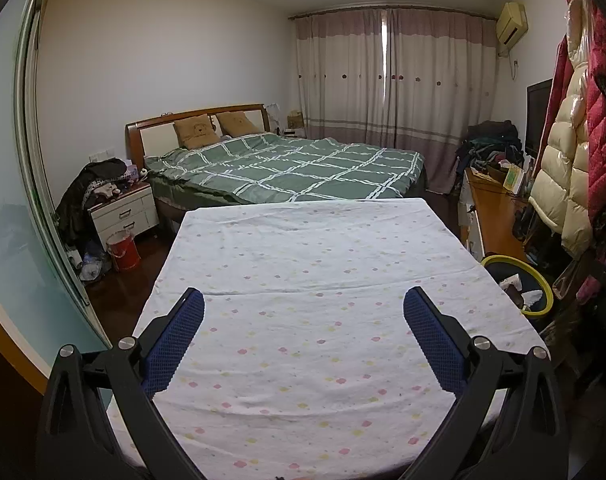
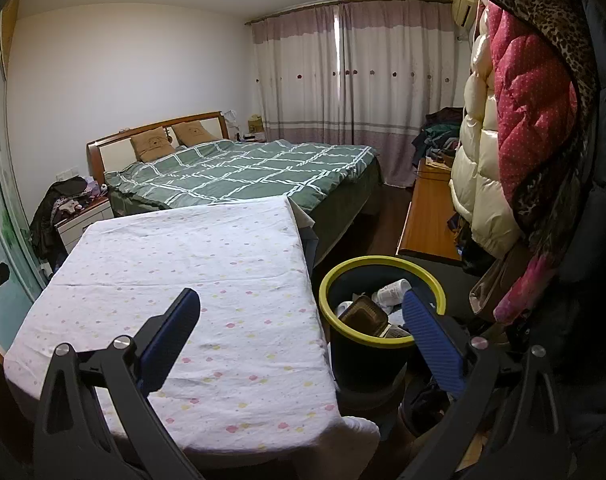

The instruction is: Collect trash

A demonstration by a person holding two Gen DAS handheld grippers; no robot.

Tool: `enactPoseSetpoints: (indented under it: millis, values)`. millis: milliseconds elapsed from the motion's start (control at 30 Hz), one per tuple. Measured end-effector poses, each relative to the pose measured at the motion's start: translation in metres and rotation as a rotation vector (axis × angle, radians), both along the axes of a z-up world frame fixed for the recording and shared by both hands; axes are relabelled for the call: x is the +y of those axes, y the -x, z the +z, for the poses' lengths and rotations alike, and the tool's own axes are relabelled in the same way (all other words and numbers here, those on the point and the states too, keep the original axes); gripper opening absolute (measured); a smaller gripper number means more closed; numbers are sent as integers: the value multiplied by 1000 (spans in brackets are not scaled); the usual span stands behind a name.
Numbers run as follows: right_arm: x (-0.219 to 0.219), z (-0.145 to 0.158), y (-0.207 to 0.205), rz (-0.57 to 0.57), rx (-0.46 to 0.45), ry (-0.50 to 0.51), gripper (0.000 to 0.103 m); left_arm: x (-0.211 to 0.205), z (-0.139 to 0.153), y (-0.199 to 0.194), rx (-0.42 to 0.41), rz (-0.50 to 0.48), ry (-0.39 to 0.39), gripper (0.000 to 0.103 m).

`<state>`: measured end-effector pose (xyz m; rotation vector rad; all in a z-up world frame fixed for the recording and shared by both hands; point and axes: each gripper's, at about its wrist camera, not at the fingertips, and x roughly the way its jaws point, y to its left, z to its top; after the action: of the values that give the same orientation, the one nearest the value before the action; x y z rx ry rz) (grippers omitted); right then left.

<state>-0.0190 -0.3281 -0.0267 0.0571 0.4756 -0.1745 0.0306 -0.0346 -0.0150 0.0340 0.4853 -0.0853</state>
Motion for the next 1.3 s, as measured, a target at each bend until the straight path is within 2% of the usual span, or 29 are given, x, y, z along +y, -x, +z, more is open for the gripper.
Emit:
enactPoseSetpoints:
  millis: [1300]
  values:
    - [3,-4,-1,0,6,-7,96,-1,-4,-1,14,5,-9,98]
